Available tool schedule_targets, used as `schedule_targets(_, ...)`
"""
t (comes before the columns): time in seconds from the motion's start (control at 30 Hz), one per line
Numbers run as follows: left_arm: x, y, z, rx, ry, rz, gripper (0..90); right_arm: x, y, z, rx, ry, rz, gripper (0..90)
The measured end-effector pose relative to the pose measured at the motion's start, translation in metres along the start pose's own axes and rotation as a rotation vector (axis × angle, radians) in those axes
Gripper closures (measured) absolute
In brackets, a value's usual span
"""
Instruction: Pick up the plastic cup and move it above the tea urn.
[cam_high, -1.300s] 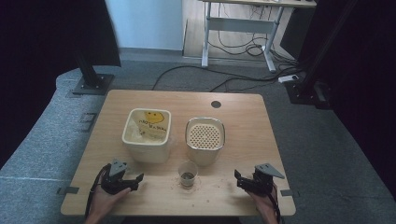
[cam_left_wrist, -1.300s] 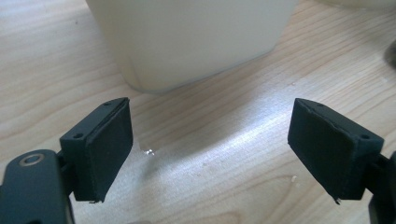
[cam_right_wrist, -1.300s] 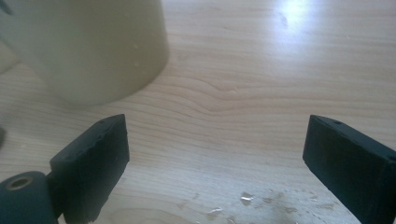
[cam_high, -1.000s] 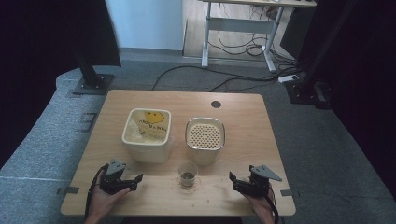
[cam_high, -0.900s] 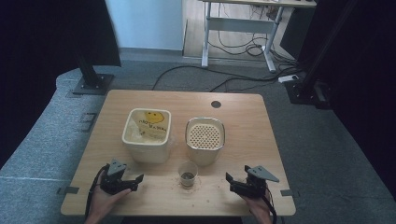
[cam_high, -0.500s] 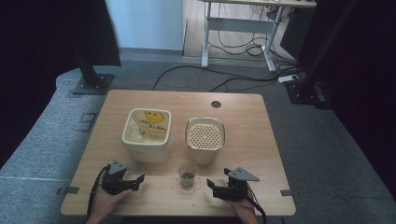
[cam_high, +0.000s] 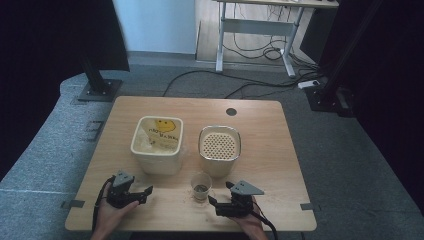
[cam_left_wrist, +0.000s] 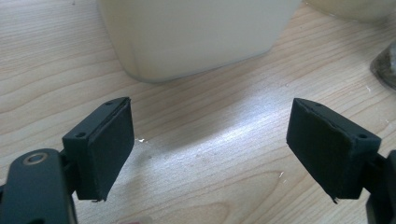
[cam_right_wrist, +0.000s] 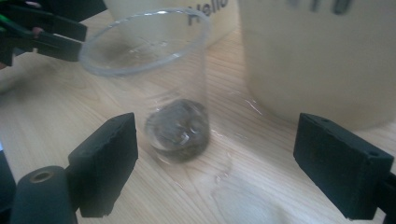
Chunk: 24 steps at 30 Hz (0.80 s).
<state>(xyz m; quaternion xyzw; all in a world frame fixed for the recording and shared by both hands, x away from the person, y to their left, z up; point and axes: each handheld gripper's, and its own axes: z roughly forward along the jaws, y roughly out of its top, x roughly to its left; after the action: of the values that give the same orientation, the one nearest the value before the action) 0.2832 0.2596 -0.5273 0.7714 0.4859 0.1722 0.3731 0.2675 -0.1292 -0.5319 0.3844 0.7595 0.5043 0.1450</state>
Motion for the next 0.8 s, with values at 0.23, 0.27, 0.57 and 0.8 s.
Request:
schedule_targets(0.23, 0.001, -0.001, 0.001, 0.007, 0.001, 0.0, 15.0, 0.007, 0.006, 0.016, 0.021, 0.043, -0.017, 14.2)
schedule_targets(0.27, 0.001, -0.001, 0.001, 0.008, 0.001, 0.002, 15.0, 0.009, 0.008, 0.021, 0.024, 0.052, -0.018, 14.3)
schedule_targets(0.57, 0.001, -0.002, 0.001, 0.009, 0.004, -0.001, 15.0, 0.021, 0.018, 0.045, 0.014, 0.094, -0.027, 19.9)
schedule_targets(0.8, 0.002, -0.003, 0.001, 0.017, 0.007, -0.001, 15.0, 0.026, 0.019, 0.053, -0.011, 0.081, -0.061, 30.9)
